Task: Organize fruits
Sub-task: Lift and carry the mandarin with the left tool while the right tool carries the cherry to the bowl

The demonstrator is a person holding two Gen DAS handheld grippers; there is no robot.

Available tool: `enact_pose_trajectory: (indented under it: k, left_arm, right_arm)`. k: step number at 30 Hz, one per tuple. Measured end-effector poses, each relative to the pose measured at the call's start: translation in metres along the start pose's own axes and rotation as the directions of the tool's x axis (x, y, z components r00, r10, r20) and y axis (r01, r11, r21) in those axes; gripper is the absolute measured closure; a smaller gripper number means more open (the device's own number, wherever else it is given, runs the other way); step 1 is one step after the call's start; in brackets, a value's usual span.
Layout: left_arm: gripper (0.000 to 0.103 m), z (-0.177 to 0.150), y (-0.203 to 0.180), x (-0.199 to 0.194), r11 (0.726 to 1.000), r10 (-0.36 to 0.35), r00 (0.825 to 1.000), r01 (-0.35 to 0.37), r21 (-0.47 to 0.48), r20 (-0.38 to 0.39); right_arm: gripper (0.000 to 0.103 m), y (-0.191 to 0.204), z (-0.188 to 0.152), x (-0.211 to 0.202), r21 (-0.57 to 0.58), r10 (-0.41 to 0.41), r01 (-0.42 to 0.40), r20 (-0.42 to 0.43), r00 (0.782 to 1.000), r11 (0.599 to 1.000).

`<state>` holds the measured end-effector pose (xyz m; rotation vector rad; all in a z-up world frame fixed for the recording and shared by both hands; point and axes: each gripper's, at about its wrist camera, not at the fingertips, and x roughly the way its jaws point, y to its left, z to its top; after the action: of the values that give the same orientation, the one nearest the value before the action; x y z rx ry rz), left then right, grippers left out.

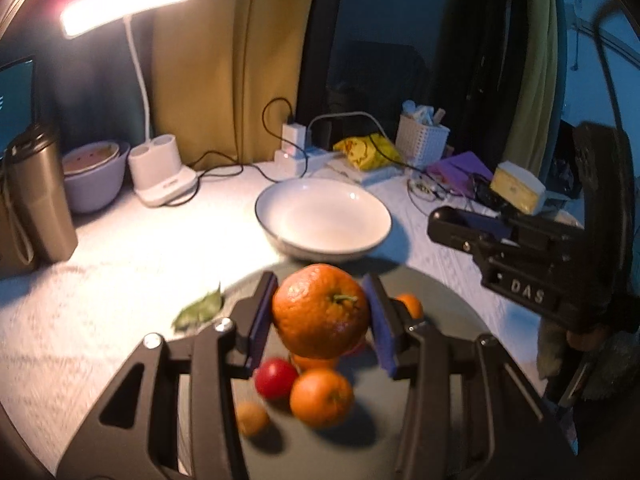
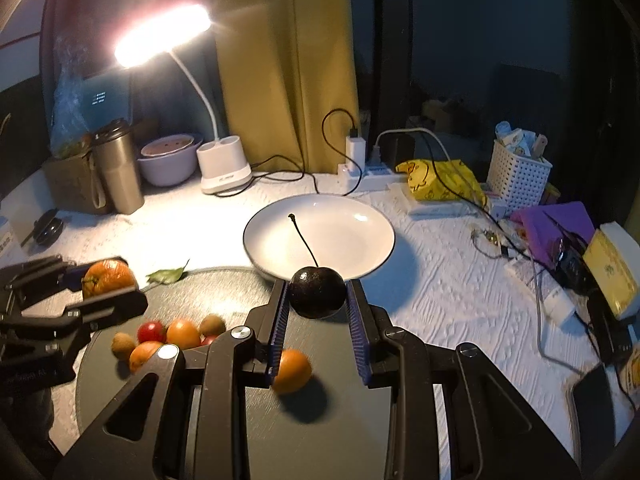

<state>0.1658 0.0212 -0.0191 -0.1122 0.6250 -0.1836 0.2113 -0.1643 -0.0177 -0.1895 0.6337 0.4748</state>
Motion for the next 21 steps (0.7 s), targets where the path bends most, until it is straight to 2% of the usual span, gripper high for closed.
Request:
enact_pose_trajectory:
  k: [6,13,21]
  left_arm:
    - [0.058,0.026,0.011,0.026,1.0,0.001,1.0,-0.001,-0.004,0.003]
    - [0.058,0.059,0.012,0.062,0.999,-0.022,1.0,0.022,0.038,-0.012]
    - [0.058,0.084,0.022,0.107,0.999,-0.035,0.998,0.035,0.0,-0.054]
  right_arm:
    - [0.072,-0.011,0.018,0.017,-0.017,-0.003,0.004,0.024,1.0,1.0]
    - [0.072,-0.021,0.038,0.043,-0.032,-0.002,0.004,0.037,0.999,0.999]
    - [0.072,-0.03,0.057,0.082,-0.036,0.007,-0.006,0.019,1.0,0.999]
